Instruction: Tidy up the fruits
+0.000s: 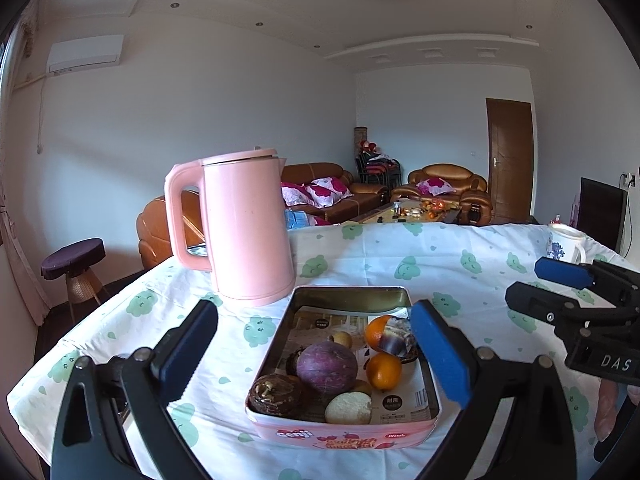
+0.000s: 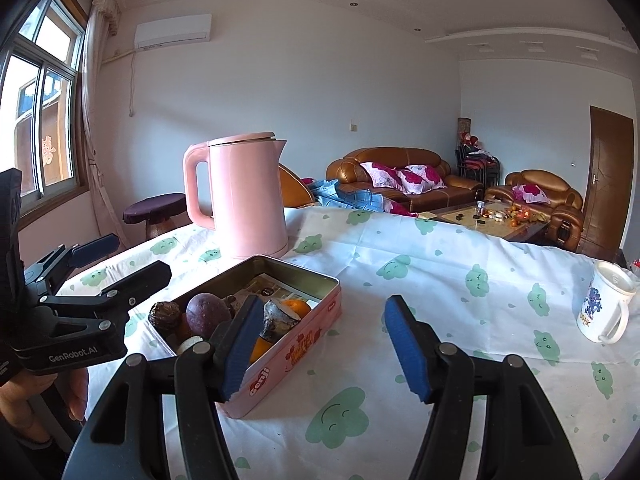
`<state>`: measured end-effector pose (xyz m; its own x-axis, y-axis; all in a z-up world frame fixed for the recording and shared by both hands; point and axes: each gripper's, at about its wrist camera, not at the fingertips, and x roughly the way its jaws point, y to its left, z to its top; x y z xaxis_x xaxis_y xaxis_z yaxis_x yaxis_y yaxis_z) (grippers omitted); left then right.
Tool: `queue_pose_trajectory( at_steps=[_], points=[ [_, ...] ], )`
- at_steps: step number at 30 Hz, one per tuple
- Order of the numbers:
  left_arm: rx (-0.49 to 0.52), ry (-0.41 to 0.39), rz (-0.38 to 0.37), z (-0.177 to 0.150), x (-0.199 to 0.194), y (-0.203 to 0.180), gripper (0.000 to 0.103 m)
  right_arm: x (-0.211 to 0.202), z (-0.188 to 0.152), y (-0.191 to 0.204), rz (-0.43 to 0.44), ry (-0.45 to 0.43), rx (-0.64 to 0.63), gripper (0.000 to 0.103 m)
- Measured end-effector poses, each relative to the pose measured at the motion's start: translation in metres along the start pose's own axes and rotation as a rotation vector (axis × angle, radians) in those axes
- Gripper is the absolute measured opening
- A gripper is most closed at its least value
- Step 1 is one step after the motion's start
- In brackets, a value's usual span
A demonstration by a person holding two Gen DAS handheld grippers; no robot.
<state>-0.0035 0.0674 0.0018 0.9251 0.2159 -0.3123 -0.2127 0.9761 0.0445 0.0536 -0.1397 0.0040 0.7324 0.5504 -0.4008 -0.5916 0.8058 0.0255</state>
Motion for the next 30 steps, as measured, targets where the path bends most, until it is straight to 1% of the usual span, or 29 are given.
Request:
queue_pose_trajectory(
  at_steps=[14,16,26,28,30],
  points=[
    [0.018,0.003,-0.007,-0.002,-0.001,-0.007,0.099,-0.002,-0.003,-0.003,-0.006,-0.003,0.003,0.065],
    [0.02,0.003,-0.009,-0.002,0.0,-0.008,0.101,-0.002,-0.003,-0.003,-0.008,-0.002,0.003,0.065],
    [0.025,0.002,-0.008,-0.002,0.0,-0.01,0.103,-0.003,-0.003,-0.003,-0.008,-0.004,0.003,0.065],
    [0.026,0.004,-0.025,-0.002,0.0,-0.01,0.103,-0.003,-0.002,-0.003,-0.008,-0.003,0.003,0.065],
    [0.031,0.004,-0.023,-0.001,0.0,-0.011,0.103,-0.003,-0.003,-0.003,-0.011,-0.003,0.002,0.065]
  ],
)
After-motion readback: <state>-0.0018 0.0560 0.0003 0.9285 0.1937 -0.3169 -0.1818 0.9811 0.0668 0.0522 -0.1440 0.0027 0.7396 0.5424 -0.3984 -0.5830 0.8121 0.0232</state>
